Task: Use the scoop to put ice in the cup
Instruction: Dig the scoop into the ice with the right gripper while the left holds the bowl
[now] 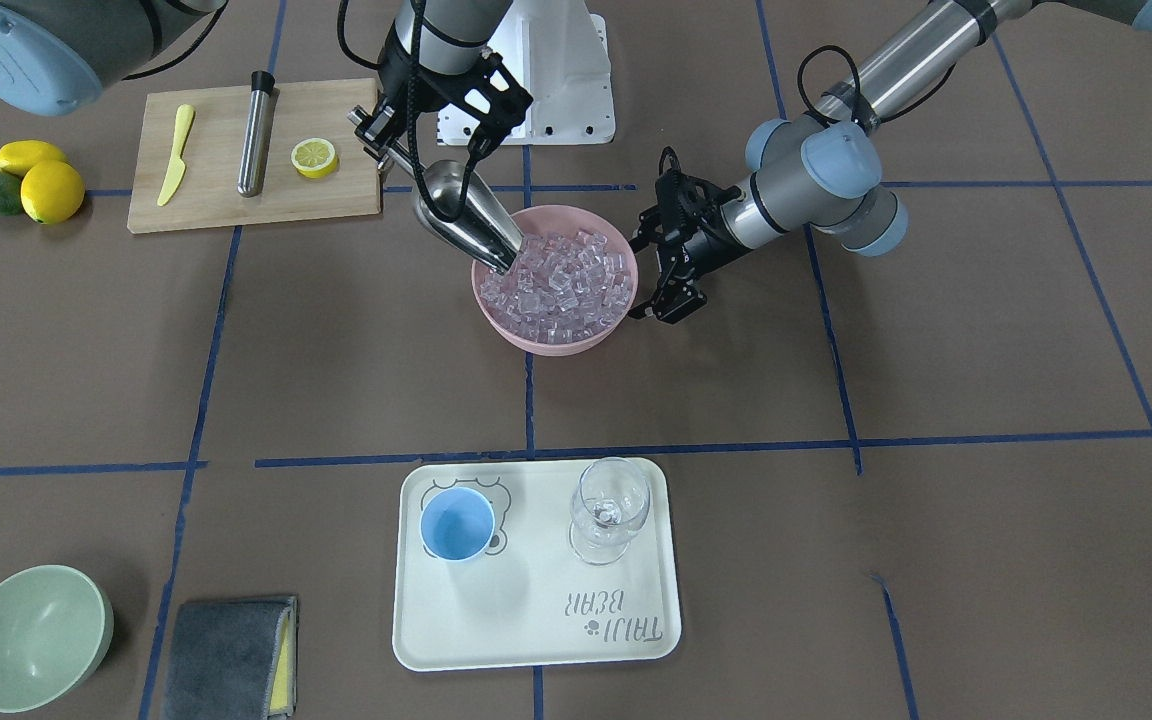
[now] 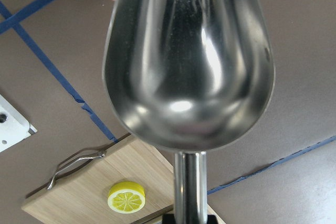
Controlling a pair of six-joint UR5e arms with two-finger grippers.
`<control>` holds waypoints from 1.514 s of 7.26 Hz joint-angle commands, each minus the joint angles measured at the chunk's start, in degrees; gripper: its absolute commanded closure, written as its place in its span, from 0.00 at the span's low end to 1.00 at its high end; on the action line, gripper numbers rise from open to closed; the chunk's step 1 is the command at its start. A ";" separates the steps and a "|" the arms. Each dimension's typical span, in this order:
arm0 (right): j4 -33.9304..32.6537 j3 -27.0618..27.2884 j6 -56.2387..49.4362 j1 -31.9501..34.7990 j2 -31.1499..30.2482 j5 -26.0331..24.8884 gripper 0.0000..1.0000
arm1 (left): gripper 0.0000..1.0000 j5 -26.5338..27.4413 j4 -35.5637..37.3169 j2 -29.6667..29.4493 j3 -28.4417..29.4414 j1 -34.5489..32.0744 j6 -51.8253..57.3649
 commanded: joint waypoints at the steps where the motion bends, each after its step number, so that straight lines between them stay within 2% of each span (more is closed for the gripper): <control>1: -0.43 -1.92 -0.36 0.06 0.67 -0.60 1.00 | 0.00 0.00 0.00 0.00 0.00 0.00 0.00; 5: -1.40 -14.56 -0.10 0.06 8.48 -1.31 1.00 | 0.00 0.00 0.00 -0.09 0.00 0.00 0.00; 8: -0.44 -15.47 0.78 -0.20 9.02 -1.40 1.00 | 0.00 0.00 0.00 -0.18 0.09 0.00 0.00; 11: 5.27 -17.93 1.57 -1.26 8.58 -2.54 1.00 | 0.00 0.00 0.00 -0.26 0.18 0.00 0.00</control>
